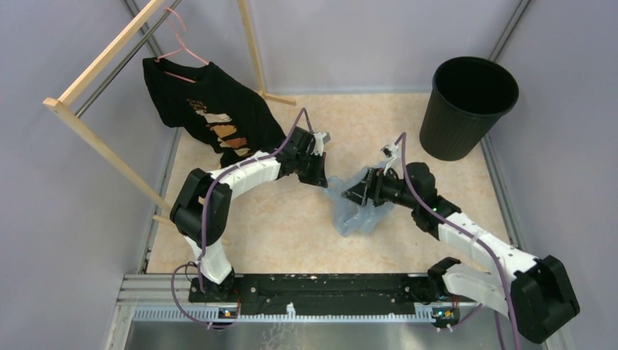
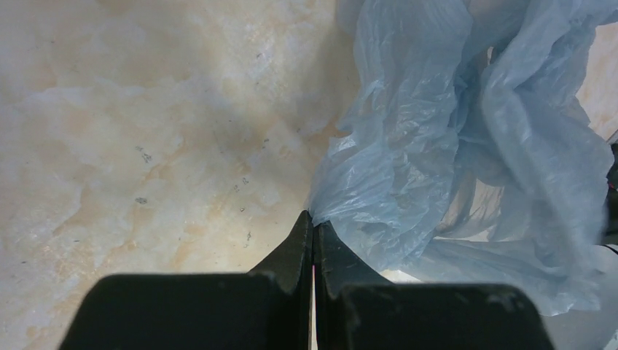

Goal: Put the trash bags into the trash bin

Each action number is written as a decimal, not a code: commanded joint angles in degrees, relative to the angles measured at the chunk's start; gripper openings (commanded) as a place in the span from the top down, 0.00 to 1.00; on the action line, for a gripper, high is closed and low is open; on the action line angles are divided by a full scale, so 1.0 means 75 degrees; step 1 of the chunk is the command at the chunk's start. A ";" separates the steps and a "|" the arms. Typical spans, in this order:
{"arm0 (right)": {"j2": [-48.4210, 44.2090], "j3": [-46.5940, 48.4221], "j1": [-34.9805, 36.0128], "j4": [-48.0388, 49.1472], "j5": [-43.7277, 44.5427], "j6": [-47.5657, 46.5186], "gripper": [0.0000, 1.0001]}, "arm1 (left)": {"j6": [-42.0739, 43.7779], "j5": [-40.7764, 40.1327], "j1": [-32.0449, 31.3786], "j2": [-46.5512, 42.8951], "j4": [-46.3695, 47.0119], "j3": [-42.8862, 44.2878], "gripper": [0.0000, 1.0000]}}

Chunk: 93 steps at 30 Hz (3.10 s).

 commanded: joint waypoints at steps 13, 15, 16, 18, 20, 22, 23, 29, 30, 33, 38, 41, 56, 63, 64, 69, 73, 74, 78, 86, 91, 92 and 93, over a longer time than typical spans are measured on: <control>-0.1424 0.1341 -0.1522 -0.3031 0.2087 -0.0853 0.24 | 0.0055 -0.0020 -0.0026 -0.0039 -0.0047 0.0284 1.00; -0.1418 0.1142 -0.2345 -0.2969 0.1673 -0.0692 0.35 | 0.0055 -0.0020 -0.0027 -0.0051 -0.0062 0.0298 1.00; -0.1427 0.0999 -0.2792 -0.2865 0.1420 -0.0596 0.41 | 0.0055 -0.0026 -0.0018 -0.0068 -0.0054 0.0302 1.00; -0.1462 0.0613 -0.3676 -0.2630 0.0891 -0.0397 0.47 | 0.0067 -0.0037 -0.0023 -0.0062 -0.0067 0.0305 1.00; -0.1466 0.0246 -0.4395 -0.2415 0.0617 -0.0276 0.48 | 0.0077 -0.0055 -0.0026 -0.0062 -0.0076 0.0308 1.00; -0.1407 -0.0156 -0.4999 -0.2096 0.0274 -0.0119 0.48 | 0.0079 -0.0025 -0.0025 -0.0068 -0.0073 0.0321 1.00; -0.1318 -0.0389 -0.5163 -0.1782 -0.0003 -0.0045 0.48 | 0.0079 -0.0018 -0.0023 -0.0062 -0.0074 0.0330 1.00; -0.0402 -0.1313 -0.5236 0.0546 -0.1377 0.0291 0.41 | 0.0010 0.0179 -0.0028 -0.0028 -0.0028 0.0323 1.00; -0.0234 -0.1362 -0.5231 0.0690 -0.1393 0.0273 0.41 | -0.0003 0.0192 -0.0029 -0.0027 -0.0022 0.0326 1.00; 0.0290 -0.1498 -0.5230 0.1426 -0.1821 0.0335 0.42 | -0.0003 0.0185 -0.0021 -0.0027 -0.0032 0.0325 1.00; 0.0771 -0.1730 -0.5230 0.2590 -0.2138 0.0615 0.46 | -0.0035 0.0263 -0.0012 -0.0017 0.0011 0.0324 1.00; 0.1108 -0.1748 -0.5218 0.2986 -0.2281 0.0736 0.47 | -0.0050 0.0312 -0.0022 0.0003 0.0015 0.0325 1.00; 0.2220 -0.1856 -0.5093 0.4194 -0.2423 0.1079 0.61 | -0.0085 0.0374 -0.0024 0.0020 0.0027 0.0327 1.00; 0.1286 -0.1748 -0.4980 0.2883 -0.2140 0.0639 0.81 | -0.0085 0.0343 -0.0015 0.0006 0.0014 0.0337 1.00; 0.1046 -0.1675 -0.4957 0.2522 -0.2040 0.0526 0.82 | -0.0085 0.0337 -0.0019 -0.0001 0.0014 0.0338 1.00; -0.0234 -0.1249 -0.4786 0.0293 -0.1406 -0.0235 0.81 | -0.0085 0.0246 -0.0014 -0.0099 0.0016 0.0327 1.00; -0.0891 -0.0967 -0.4710 -0.0888 -0.1047 -0.0658 0.80 | -0.0086 0.0186 0.0022 -0.0195 0.0038 0.0289 1.00; -0.0960 -0.0895 -0.4696 -0.1085 -0.1036 -0.0752 0.79 | -0.0086 0.0190 0.0030 -0.0217 0.0057 0.0291 1.00; -0.1067 -0.0777 -0.4685 -0.1261 -0.1090 -0.0842 0.67 | -0.0125 0.0201 0.0036 -0.0268 0.0096 0.0248 1.00; -0.0740 -0.1124 -0.4656 -0.0563 -0.1064 -0.0582 0.44 | -0.0255 0.0483 0.0036 -0.0209 0.0221 0.0156 1.00; -0.0751 -0.1356 -0.4656 -0.0460 -0.0974 -0.0300 0.42 | -0.0317 0.0602 0.0036 -0.0259 0.0256 0.0151 1.00; -0.0755 -0.1449 -0.4656 -0.0274 -0.0998 -0.0183 0.42 | -0.0328 0.0623 0.0030 -0.0267 0.0264 0.0138 1.00; -0.0751 -0.1553 -0.4646 -0.0088 -0.1039 -0.0082 0.43 | -0.0331 0.0636 0.0035 -0.0278 0.0271 0.0138 1.00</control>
